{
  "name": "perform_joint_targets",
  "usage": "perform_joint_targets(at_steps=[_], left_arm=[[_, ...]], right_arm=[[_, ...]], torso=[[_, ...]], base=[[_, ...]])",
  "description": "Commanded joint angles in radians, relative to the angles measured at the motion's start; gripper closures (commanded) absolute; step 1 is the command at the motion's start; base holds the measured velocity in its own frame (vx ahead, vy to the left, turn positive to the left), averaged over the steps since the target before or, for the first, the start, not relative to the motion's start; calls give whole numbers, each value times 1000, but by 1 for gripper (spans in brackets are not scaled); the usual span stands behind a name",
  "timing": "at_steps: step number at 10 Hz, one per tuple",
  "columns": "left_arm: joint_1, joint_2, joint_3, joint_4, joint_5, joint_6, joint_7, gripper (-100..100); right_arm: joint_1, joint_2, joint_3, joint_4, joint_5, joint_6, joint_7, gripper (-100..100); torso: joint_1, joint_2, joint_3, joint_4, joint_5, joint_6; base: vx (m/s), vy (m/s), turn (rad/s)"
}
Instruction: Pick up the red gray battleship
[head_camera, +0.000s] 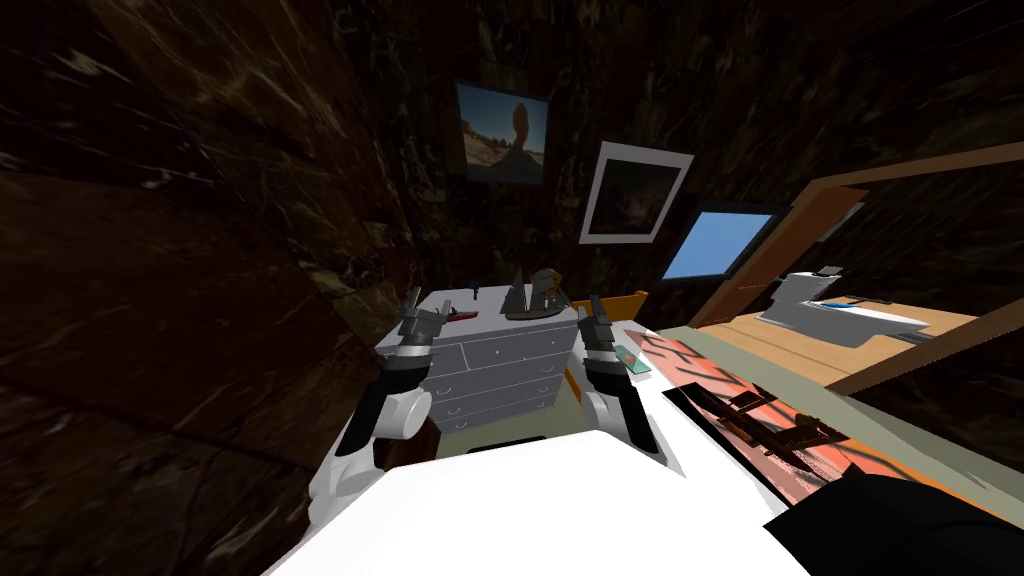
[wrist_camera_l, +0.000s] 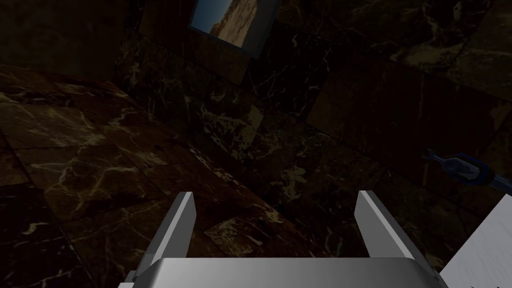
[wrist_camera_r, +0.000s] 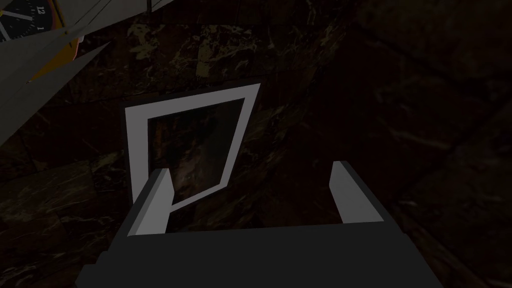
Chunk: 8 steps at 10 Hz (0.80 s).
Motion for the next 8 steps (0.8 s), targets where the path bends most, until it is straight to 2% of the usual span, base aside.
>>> perform_joint_targets(at_steps=[1,2,3,4,5,6,7,8], left_arm=[[-45,6,-1,9,8,50,17,-100],[-79,18,-10,18,25,81,46,-100],[-104,18,-10,18,25,111,46,-100],[-104,18,-10,18,25,123,46,-100],[-148,29,-19,29,42,155,77,-100],[-165,29,-19,29,42,191,77,-100],[-207,38,-28,42,60,219,108,-100],[-227,38,-28,42,60,251,108,-100]], right_arm=[[0,0,0,0,0,0,0,0],[0,0,0,0,0,0,0,0],[0,0,0,0,0,0,0,0],[0,0,0,0,0,0,0,0],[0,0,0,0,0,0,0,0],[0,0,0,0,0,0,0,0],[0,0,0,0,0,0,0,0],[0,0,0,0,0,0,0,0]], torso=[[0,0,0,0,0,0],[0,0,0,0,0,0],[1,0,0,0,0,0],[0,0,0,0,0,0],[-2,-1,0,0,0,0],[-1,-1,-1,0,0,0],[-1,-1,-1,0,0,0],[0,-1,0,0,0,0]], base=[[-29,48,30],[-35,62,68],[-20,47,29],[-2,17,-11],[-10,37,66],[-6,46,33],[-19,57,68],[-24,54,24]])
